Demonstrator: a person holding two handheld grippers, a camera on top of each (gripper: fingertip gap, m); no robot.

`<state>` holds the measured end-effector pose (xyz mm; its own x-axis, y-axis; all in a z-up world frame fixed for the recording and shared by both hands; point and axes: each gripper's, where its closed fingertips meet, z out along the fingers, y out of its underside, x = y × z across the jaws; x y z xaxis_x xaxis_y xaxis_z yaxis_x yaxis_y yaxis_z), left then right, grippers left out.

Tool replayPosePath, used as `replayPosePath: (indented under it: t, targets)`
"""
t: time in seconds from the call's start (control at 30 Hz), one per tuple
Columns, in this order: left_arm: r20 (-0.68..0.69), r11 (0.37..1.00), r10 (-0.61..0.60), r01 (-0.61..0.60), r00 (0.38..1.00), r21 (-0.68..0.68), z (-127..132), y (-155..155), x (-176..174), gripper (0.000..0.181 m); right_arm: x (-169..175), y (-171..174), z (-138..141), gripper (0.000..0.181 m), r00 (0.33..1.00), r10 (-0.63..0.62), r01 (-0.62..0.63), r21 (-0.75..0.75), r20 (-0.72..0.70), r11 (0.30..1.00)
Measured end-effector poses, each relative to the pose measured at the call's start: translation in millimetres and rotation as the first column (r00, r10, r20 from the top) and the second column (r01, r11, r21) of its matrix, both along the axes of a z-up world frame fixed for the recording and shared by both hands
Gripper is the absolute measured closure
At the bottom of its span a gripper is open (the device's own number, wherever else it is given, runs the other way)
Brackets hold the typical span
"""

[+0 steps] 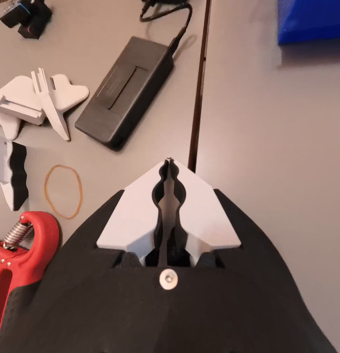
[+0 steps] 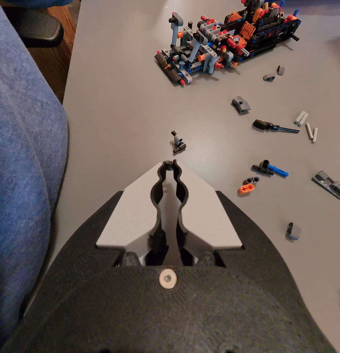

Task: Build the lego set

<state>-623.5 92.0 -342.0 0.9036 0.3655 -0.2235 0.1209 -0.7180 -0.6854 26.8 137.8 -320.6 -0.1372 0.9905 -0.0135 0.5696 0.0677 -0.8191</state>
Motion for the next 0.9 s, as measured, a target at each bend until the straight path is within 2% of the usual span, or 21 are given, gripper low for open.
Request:
replayPosePath:
  t: [0.03, 0.2, 0.3, 0.37, 0.43, 0.53, 0.63, 0.77, 0.87, 0.9]
  targets:
    - [0.013, 1.0, 0.008, -0.008, 1.0, 0.002, -1, 0, -2, 0.18, -1, 0, -1, 0.177, 1.0, 0.002, -0.002, -0.002, 0.002, 1.0]
    - [-0.019, 1.0, 0.018, -0.018, 1.0, 0.002, 4, -2, -3, 0.173, -2, 2, -1, 0.177, 1.0, 0.004, -0.004, -0.006, 0.0, 1.0]
    - [-0.053, 0.999, 0.028, -0.026, 0.998, 0.041, 20, -5, 2, 0.17, -1, 3, 1, 0.177, 1.0, 0.001, -0.001, -0.004, -0.006, 1.0]
    - [-0.073, 0.997, 0.023, -0.018, 0.997, 0.074, 37, -8, 14, 0.169, 1, 3, 2, 0.177, 1.0, -0.002, 0.002, -0.002, -0.011, 1.0]
    - [-0.054, 0.99, -0.04, 0.047, 0.998, 0.132, 55, -5, 45, 0.17, 3, 4, 4, 0.177, 1.0, -0.006, 0.006, 0.001, -0.017, 1.0]
    - [-0.047, 0.951, -0.237, 0.241, 0.97, 0.195, 83, 11, 129, 0.17, 9, 4, 7, 0.177, 1.0, -0.012, 0.012, 0.007, -0.027, 1.0]
    - [-0.047, 0.862, -0.455, 0.453, 0.889, 0.227, 102, 27, 240, 0.17, 17, 6, 10, 0.177, 0.999, -0.019, 0.02, 0.015, -0.037, 1.0]
    - [-0.048, 0.678, -0.704, 0.691, 0.708, 0.252, 113, 37, 393, 0.169, 31, 6, 14, 0.177, 0.998, -0.03, 0.031, 0.022, -0.049, 0.999]
    - [0.013, 0.514, -0.846, 0.811, 0.532, 0.281, 104, 30, 504, 0.168, 43, 3, 13, 0.177, 0.998, -0.033, 0.034, 0.016, -0.052, 0.999]
    - [0.042, 0.478, -0.873, 0.834, 0.486, 0.274, 96, 27, 534, 0.167, 46, 2, 12, 0.177, 0.998, -0.033, 0.033, 0.012, -0.05, 0.999]
